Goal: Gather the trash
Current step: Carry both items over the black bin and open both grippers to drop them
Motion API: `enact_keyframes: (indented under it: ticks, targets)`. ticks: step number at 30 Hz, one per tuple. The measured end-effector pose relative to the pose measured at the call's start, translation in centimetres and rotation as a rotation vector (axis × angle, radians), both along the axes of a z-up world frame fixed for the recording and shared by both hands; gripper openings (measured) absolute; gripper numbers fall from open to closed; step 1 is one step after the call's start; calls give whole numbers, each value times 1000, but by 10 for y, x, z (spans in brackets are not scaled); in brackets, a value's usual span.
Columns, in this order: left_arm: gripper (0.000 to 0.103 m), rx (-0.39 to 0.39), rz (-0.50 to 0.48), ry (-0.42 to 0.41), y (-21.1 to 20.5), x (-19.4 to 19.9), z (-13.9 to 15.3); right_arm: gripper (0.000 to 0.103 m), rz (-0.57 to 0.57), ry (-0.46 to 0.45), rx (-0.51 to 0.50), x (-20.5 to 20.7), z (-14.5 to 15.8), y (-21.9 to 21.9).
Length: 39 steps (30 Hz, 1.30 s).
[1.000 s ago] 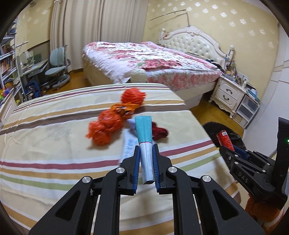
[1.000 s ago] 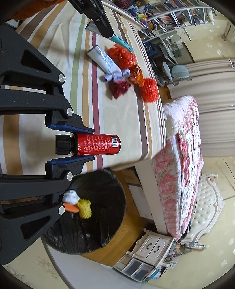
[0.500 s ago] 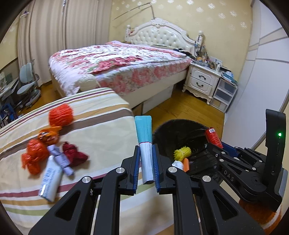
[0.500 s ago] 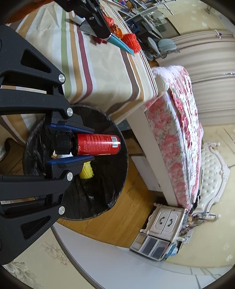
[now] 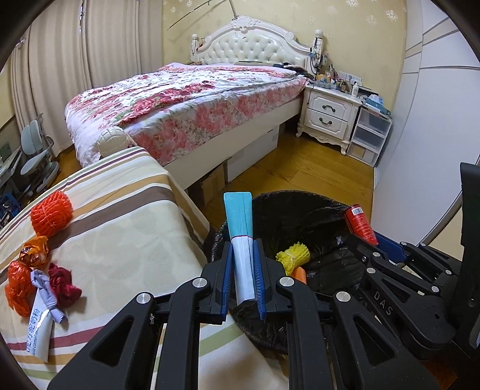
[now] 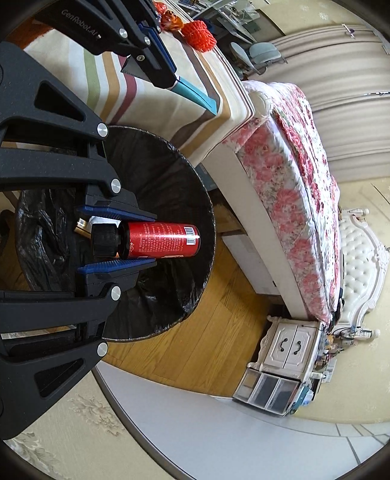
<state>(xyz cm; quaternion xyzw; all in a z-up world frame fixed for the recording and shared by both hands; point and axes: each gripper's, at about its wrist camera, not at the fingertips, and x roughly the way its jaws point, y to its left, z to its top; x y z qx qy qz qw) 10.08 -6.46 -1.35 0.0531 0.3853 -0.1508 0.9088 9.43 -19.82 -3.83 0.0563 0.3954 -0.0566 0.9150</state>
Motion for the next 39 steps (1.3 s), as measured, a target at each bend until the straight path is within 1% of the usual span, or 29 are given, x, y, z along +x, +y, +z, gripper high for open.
enact_keyframes:
  ticks: [4,12,16,17,18,19,20,21,22,23,25,27,29,31,35,39]
  targets:
    - [15,11,1,11,-10,8,-5,23,-16,2,4,3,-4,-8]
    - [16,26,-7,15,-22,11,-11,23,-36,5,4,7,-7,-17]
    - [17,41,-4,12,-25,13,-13,26,-51,9,10,7,-10,-22]
    - [20,41,-3,14,-25,12,-14,28,-55,9,10,7,-11,-23]
    - [20,41,-1,15,-25,13,-14,34,-61,8,10,7,-11,-24]
    - [21,42,1,17,-25,13,-15,38,-67,6,8,7,-11,-24]
    - [28,44,-1,20,-25,12,-15,38,-71,6,8,6,-11,-25]
    - [38,45,0,20,-25,12,-15,39,-73,6,9,6,-11,-26]
    - [43,46,3,18,-25,12,-15,39,-76,7,10,5,-11,-26]
    - [46,48,7,16,-24,10,-15,40,-80,7,9,4,-11,-27]
    - [48,49,11,11,-22,8,-14,44,-85,8,9,2,-11,-27]
    - [54,51,15,4,-19,5,-12,46,-86,8,7,1,-11,-25]
    - [55,57,25,-8,-15,4,-9,47,-84,9,6,-1,-10,-23]
    - [55,63,34,-16,-9,0,-7,52,-80,10,-1,-3,-9,-19]
    - [55,70,60,-22,6,-6,-2,53,-62,10,1,-8,-7,-9]
    - [55,80,100,-18,30,-12,0,54,-33,10,3,-12,-5,5]
